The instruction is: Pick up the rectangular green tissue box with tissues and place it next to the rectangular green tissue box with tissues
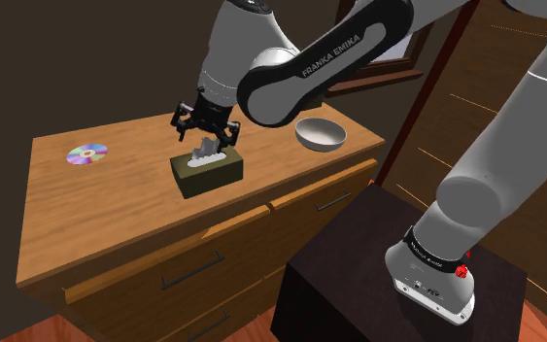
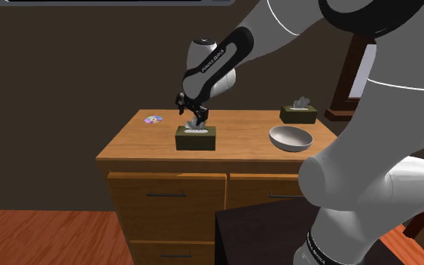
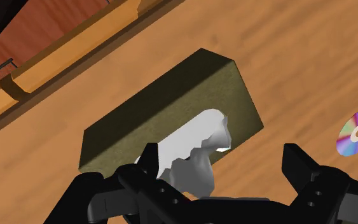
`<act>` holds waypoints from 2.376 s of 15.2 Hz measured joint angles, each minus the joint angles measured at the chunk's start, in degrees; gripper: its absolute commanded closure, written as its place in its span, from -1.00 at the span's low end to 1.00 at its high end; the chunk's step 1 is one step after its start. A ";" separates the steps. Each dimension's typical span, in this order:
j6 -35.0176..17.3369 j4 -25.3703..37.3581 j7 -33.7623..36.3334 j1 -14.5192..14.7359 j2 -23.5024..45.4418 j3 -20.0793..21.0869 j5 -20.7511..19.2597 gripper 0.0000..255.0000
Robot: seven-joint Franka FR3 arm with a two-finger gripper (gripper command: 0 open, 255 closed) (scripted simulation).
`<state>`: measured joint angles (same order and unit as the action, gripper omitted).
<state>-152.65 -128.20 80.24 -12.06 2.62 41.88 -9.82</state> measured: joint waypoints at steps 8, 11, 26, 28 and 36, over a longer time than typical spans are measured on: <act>-3.17 2.06 8.47 2.44 7.35 -2.80 -11.18 -1.00; -3.25 2.24 8.88 2.67 7.70 -3.01 -11.72 -1.00; -2.71 2.56 7.93 2.23 6.93 -2.47 -10.48 1.00; -1.58 2.81 6.58 1.69 5.93 -1.75 -8.68 1.00; 3.45 4.71 0.96 -0.02 1.42 0.31 -1.18 1.00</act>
<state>-149.21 -123.49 81.20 -12.08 4.04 42.18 -11.00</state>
